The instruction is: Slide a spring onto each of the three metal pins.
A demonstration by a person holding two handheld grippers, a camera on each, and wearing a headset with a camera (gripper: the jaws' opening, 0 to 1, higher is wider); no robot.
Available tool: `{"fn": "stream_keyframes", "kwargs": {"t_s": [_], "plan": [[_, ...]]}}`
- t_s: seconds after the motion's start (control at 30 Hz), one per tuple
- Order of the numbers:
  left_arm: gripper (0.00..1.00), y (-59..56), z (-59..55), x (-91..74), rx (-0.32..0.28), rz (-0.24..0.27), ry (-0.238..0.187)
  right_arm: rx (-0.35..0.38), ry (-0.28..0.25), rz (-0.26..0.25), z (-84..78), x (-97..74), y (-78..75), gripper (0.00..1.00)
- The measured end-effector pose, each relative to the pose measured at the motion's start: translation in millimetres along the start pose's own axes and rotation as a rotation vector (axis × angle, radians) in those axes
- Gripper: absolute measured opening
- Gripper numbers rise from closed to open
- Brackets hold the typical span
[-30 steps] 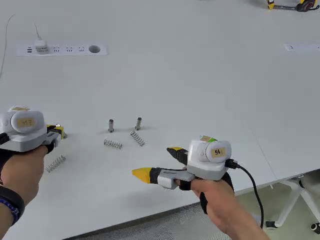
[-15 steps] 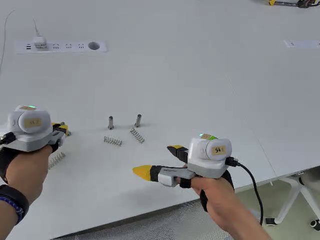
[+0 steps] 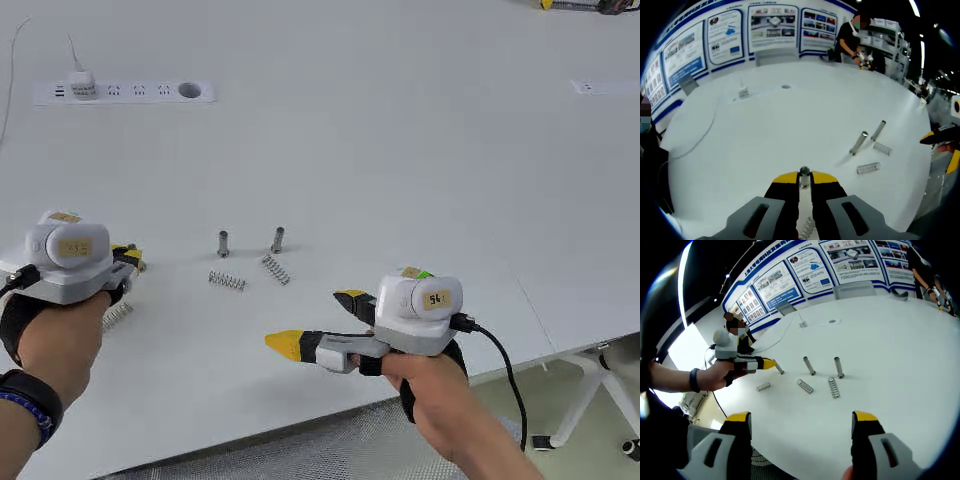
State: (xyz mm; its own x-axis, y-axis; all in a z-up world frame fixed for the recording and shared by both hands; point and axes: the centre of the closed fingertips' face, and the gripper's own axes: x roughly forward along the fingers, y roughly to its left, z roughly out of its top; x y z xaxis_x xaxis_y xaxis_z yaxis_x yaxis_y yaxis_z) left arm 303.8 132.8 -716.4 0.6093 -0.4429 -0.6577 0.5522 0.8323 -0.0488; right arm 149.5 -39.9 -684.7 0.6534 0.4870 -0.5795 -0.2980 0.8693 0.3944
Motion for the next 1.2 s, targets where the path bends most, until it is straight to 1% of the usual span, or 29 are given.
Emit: {"fn": "stream_keyframes", "kwargs": {"t_s": [0.3,0.4,0.53,0.7,0.8,0.9,0.97,1.2], "plan": [[0.08,-1.3,0.4,0.9,0.028,0.002,0.002,0.001,0.002,-0.001,-0.5,-0.2,-0.8,0.83],[0.08,-1.3,0.3,1.0,0.025,0.002,0.002,0.001,0.003,0.0,-0.8,0.0,-0.2,0.83],[0.08,-0.8,-3.0,1.7,0.017,0.002,0.013,0.001,0.002,0.0,-0.8,0.2,0.0,0.83],[0.08,-0.4,-3.3,2.9,0.02,0.002,0.014,0.003,0.002,-0.002,-1.0,-0.1,-1.0,0.83],[0.08,-0.1,-4.2,3.6,0.011,0.002,0.017,0.004,0.003,-0.003,-1.3,0.2,-1.4,0.83],[0.08,-0.3,-4.0,4.4,0.021,0.002,0.013,0.004,0.002,-0.001,-1.2,0.5,-1.1,0.83],[0.08,0.1,-5.0,4.8,0.031,0.005,0.017,0.003,0.003,-0.002,-1.5,0.6,-1.1,0.83],[0.08,1.6,-11.4,4.5,0.02,0.003,0.03,0.004,0.001,-0.003,-1.6,0.5,-1.5,0.83]]}}
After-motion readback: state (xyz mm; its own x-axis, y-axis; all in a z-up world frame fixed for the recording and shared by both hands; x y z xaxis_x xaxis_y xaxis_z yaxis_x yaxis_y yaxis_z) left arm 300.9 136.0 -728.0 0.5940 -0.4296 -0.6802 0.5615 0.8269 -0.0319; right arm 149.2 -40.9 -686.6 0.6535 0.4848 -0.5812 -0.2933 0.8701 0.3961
